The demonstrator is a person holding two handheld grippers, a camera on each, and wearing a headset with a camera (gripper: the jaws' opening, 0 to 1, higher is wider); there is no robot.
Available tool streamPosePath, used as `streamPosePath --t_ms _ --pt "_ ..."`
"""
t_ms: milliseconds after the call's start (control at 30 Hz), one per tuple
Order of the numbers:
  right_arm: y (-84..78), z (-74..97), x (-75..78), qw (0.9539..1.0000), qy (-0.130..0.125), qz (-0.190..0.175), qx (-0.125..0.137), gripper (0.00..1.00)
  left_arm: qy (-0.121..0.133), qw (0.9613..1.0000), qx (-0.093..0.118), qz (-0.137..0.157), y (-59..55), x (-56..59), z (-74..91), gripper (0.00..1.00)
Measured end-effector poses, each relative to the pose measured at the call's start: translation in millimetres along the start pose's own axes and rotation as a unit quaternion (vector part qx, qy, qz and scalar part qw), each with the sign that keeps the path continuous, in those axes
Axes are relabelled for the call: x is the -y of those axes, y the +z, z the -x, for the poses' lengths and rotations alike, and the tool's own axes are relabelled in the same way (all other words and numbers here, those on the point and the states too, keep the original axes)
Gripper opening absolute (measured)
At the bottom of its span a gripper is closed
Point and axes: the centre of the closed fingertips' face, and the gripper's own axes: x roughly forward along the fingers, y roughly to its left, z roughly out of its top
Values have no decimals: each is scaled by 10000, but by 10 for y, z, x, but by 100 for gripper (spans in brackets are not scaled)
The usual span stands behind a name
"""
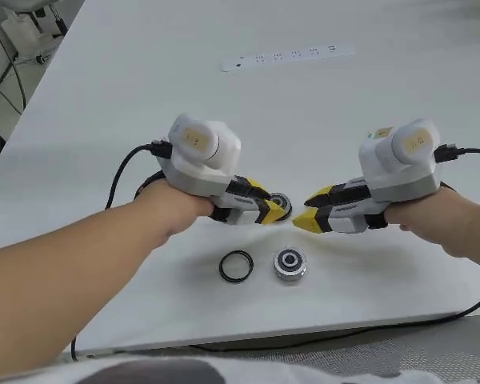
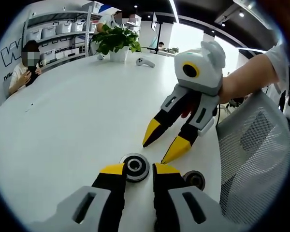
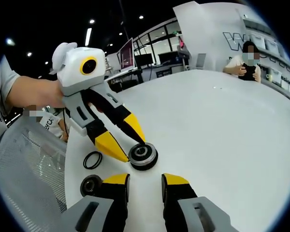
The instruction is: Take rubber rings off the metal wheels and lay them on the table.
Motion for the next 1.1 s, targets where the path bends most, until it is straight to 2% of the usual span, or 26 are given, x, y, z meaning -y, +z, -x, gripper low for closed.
streamPosePath --t_ms 200,333,433,700,1100 --pt "13 2 1 10000 -2 -5 19 24 73 9998 -80 -160 -7 -9 -13 14" --pt "26 3 1 10000 -3 0 29 24 164 9994 -139 -257 -8 -61 -21 11" --pt "39 -1 4 10000 -8 4 47 24 218 9985 -187 -463 -12 -66 -30 9" --pt "75 -49 -20 10000 17 47 69 24 279 9982 -170 -505 -6 -41 -21 9" --pt "121 -167 -80 9992 28 389 0 25 317 9982 -75 -512 -9 -34 -20 9"
